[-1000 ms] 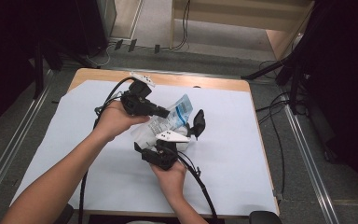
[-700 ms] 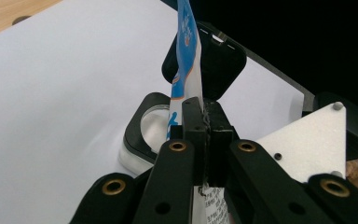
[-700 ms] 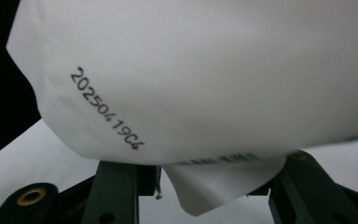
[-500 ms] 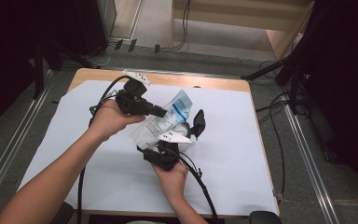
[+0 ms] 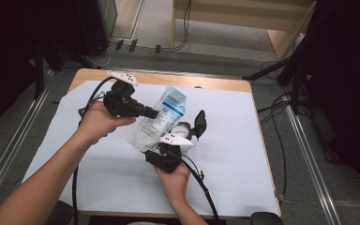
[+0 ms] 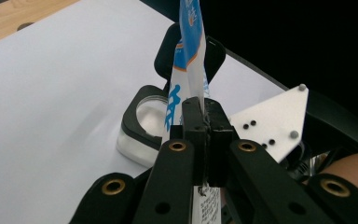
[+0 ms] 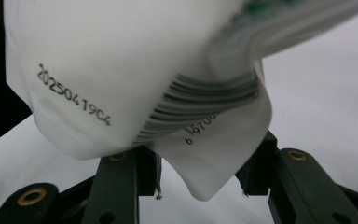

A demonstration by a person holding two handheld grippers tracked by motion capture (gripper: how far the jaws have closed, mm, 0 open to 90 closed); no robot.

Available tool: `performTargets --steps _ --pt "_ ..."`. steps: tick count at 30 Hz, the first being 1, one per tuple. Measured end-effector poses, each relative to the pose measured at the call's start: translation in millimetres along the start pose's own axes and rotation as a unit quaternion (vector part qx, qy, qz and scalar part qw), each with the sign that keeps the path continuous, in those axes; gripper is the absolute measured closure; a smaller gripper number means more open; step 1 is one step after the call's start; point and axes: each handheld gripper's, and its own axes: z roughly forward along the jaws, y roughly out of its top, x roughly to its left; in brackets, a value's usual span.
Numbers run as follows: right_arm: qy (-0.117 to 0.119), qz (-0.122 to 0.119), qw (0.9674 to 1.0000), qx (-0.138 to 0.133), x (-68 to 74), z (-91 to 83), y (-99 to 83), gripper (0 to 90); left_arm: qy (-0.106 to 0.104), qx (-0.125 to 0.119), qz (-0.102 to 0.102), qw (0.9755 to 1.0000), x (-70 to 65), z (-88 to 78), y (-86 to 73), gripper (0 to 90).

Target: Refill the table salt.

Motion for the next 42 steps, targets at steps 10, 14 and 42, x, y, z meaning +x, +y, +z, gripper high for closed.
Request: performTargets --steps 10,14,42 --pt "-0.013 -0.002 0.9999 -0.001 -2.5 -1.0 1.1 59.1 -0.002 -0.003 0.004 1.0 -1.4 -21.9 -12.3 90.0" --pt "-0.013 0.001 0.9999 -0.005 -3.8 -1.1 2.2 59.1 0.001 -0.005 0.005 1.0 -1.2 -30.5 -16.3 90.0" --pt "0.025 -0.033 0.9966 0.071 -12.3 -17.6 20.7 56.1 0.012 -0.058 -0.023 0.998 16.0 -50.9 -19.9 90.0"
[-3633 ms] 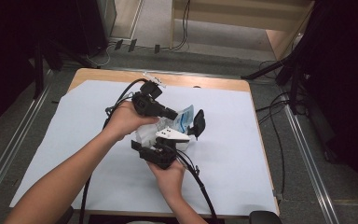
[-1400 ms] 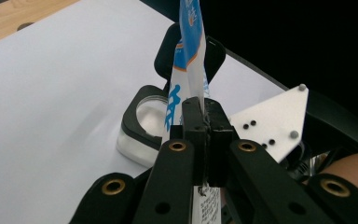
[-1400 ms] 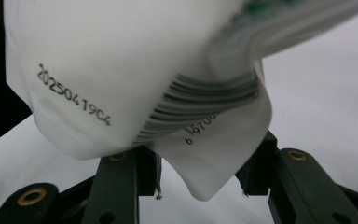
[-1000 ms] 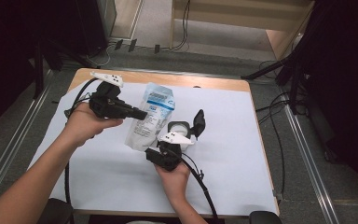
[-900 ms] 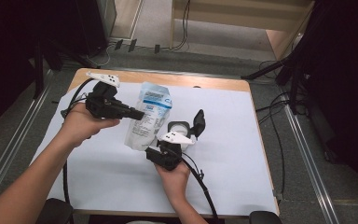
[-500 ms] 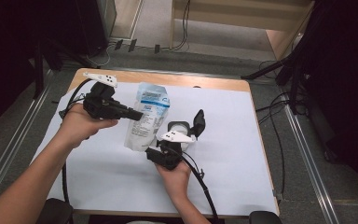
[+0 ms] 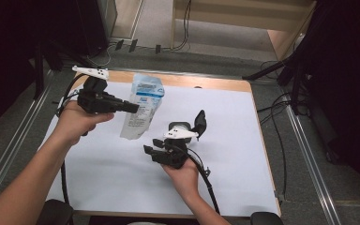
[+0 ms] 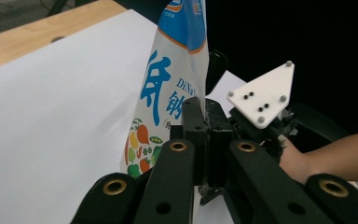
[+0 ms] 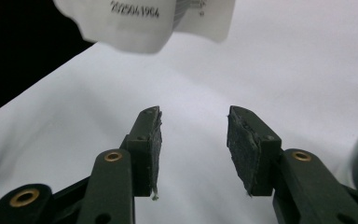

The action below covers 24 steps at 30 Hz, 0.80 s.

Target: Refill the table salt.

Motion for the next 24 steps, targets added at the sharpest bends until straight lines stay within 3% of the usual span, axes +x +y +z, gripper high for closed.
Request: performTargets --steps 2,11,16,21,24 --pt "0.013 0.006 0.9999 0.003 -2.6 -4.7 1.2 55.8 0.01 -0.001 -0.004 0.9999 5.1 -2.8 -1.4 90.0" --pt "0.04 -0.03 0.9987 0.012 -9.5 -27.9 6.7 51.8 0.071 0.002 -0.015 0.9974 25.5 -10.5 -10.4 90.0" --pt "0.051 -0.075 0.9957 0.017 -11.7 -38.2 7.6 50.9 0.088 -0.004 -0.019 0.996 36.8 -15.7 -15.9 90.0" --pt "0.08 -0.078 0.9934 0.025 -18.1 -45.0 8.0 51.3 0.101 -0.003 -0.016 0.9948 44.4 -19.1 -20.3 90.0" --pt "0.09 -0.091 0.991 0.037 -20.8 -48.3 6.4 51.2 0.111 -0.005 -0.024 0.9935 51.9 -19.0 -22.7 90.0"
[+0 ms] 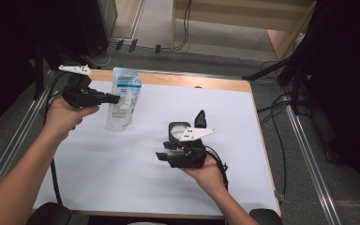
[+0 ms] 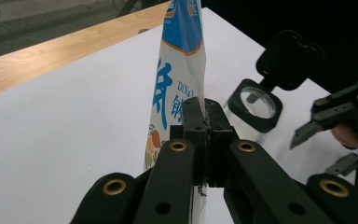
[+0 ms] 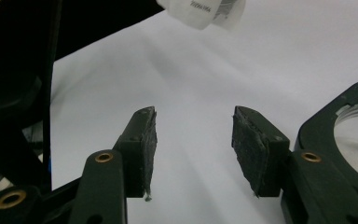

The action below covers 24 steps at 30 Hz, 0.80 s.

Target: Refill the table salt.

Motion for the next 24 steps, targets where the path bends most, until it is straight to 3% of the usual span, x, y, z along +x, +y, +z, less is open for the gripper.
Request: performTargets --steps 6,13,17,24 --pt "-0.002 -0.004 1.0 0.009 1.1 -5.5 -6.1 51.3 0.023 0.005 -0.026 0.9994 22.1 9.8 -3.6 90.0" --pt "-0.011 0.017 0.9998 -0.001 -8.2 -16.7 -9.6 52.4 0.041 -0.002 -0.045 0.9981 40.5 23.6 -4.4 90.0" --pt "-0.024 0.016 0.9996 -0.003 -13.1 -22.3 -12.4 53.0 0.055 0.004 -0.038 0.9978 45.2 32.9 -5.5 90.0" --pt "-0.036 0.03 0.9989 -0.007 -20.2 -33.3 -18.2 53.4 0.061 0.01 -0.045 0.9971 54.5 43.4 -19.8 90.0"
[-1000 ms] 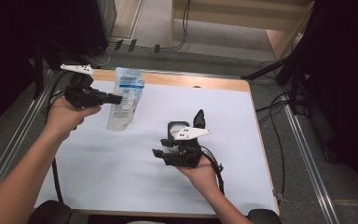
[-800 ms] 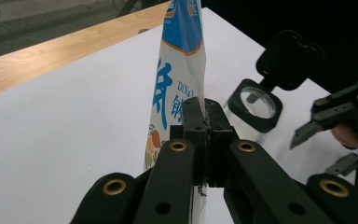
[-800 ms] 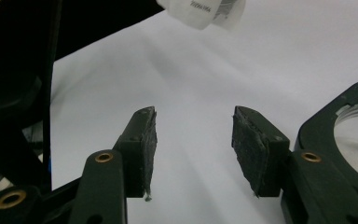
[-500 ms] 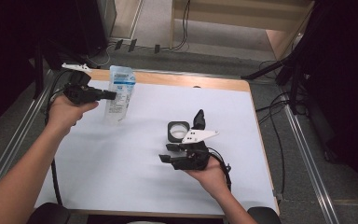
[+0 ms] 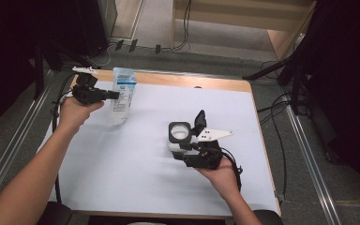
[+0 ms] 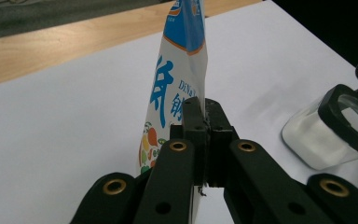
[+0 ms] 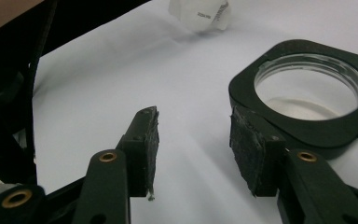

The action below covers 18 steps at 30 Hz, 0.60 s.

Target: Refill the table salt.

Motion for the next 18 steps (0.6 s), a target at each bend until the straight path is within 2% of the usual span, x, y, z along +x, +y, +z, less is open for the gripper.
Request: performTargets --steps 6,7,12,14,18 --pt "-0.012 0.012 0.9999 -0.001 -3.7 -4.5 -3.2 53.4 -0.001 0.001 0.005 1.0 1.2 -4.8 -6.1 90.0" --pt "-0.013 0.011 0.9998 -0.003 -3.8 -5.0 -3.7 53.4 0.004 0.001 0.007 1.0 0.6 -5.7 -7.4 90.0" --pt "-0.021 0.009 0.9997 -0.006 -4.2 -8.0 -6.1 52.5 -0.004 0.004 0.009 0.9999 2.1 -10.3 -15.9 90.0" --pt "-0.025 0.009 0.9996 -0.009 -5.1 -9.5 -6.7 52.6 0.001 0.006 0.019 0.9998 2.0 -14.2 -18.7 90.0" --pt "-0.028 0.01 0.9995 -0.012 -7.1 -11.7 -7.0 52.6 -0.003 0.014 0.017 0.9998 2.5 -20.0 -24.5 90.0"
